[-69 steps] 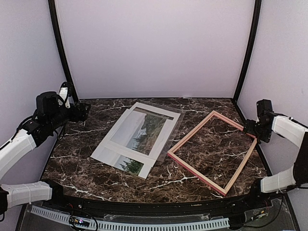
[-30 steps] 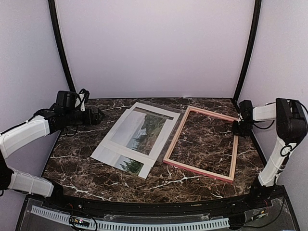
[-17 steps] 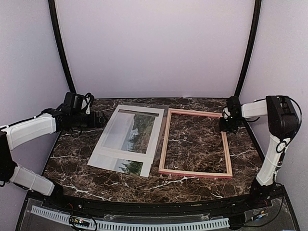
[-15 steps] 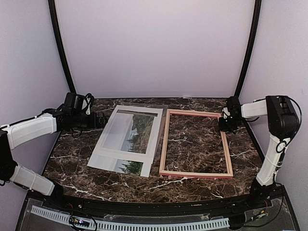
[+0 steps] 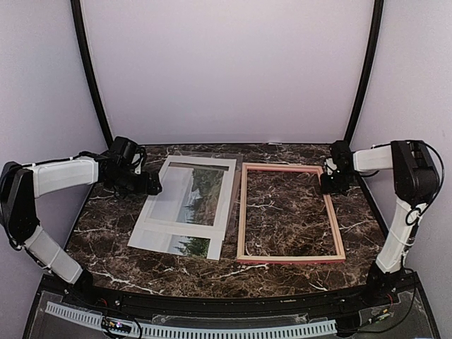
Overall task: Put the photo into the frame
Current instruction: Move the frame body to the center of the board.
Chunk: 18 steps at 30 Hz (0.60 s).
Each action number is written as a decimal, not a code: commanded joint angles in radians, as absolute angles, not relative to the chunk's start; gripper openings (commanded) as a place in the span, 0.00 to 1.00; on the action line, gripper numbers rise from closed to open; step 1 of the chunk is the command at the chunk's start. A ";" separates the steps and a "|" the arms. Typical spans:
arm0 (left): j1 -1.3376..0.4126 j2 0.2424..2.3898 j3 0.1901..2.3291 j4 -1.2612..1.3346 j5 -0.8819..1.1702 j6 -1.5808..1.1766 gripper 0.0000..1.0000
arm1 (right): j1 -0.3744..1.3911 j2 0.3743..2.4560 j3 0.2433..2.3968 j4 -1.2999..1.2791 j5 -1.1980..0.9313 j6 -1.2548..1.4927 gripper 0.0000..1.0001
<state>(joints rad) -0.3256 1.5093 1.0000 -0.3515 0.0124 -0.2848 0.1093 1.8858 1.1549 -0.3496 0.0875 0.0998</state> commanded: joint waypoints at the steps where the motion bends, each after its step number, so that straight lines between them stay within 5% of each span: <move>1: -0.331 1.496 1.024 -0.394 0.050 -0.302 0.99 | 0.145 1.769 1.147 -0.364 0.141 0.115 0.61; 5: -0.330 1.491 1.024 -0.401 0.059 -0.301 0.99 | 0.239 1.689 1.134 -0.365 0.119 0.150 0.70; 18: -0.312 1.481 1.011 -0.374 0.124 -0.289 0.99 | 0.774 1.838 1.321 -0.269 -0.122 0.336 0.69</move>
